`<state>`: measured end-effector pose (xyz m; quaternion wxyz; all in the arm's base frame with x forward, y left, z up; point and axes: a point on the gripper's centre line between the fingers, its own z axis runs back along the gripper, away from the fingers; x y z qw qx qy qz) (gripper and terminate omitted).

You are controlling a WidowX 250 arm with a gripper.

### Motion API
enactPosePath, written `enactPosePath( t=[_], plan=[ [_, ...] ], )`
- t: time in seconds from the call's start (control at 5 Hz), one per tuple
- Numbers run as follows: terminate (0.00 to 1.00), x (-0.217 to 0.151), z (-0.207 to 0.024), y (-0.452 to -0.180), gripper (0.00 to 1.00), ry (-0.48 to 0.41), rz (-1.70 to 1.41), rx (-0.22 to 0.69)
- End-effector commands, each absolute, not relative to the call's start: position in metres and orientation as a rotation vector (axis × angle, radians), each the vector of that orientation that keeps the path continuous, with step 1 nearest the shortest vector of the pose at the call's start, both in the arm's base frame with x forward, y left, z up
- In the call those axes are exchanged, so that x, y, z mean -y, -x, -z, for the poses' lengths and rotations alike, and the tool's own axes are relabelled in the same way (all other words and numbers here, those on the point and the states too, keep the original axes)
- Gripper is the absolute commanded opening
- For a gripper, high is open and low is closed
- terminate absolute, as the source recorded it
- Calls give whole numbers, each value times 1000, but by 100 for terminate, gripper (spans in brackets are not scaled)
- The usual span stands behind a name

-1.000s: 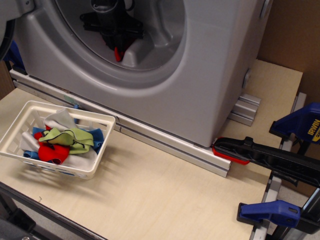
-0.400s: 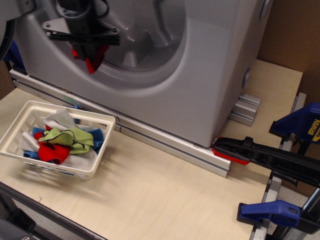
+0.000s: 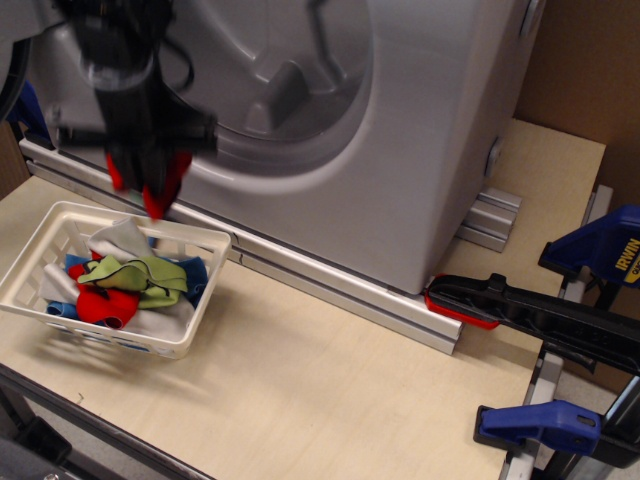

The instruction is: Take clothes out of laundry machine

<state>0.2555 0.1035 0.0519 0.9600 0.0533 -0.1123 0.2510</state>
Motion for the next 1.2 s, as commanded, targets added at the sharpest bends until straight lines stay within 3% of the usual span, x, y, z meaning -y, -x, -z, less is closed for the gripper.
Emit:
enactPosePath(
  t=[0.0, 0.2, 0.4, 0.6, 1.0],
  plan=[
    [0, -110, -13, -223, 0, -67, -558, 67],
    [0, -119, 1, -214, 0, 7, -612, 62],
    [0, -125, 3, -209, 100, 12, -634, 79],
    [0, -126, -14, -210, 100, 17, -637, 133],
    [0, -124, -49, -226, 100, -142, -587, 121]
  ],
)
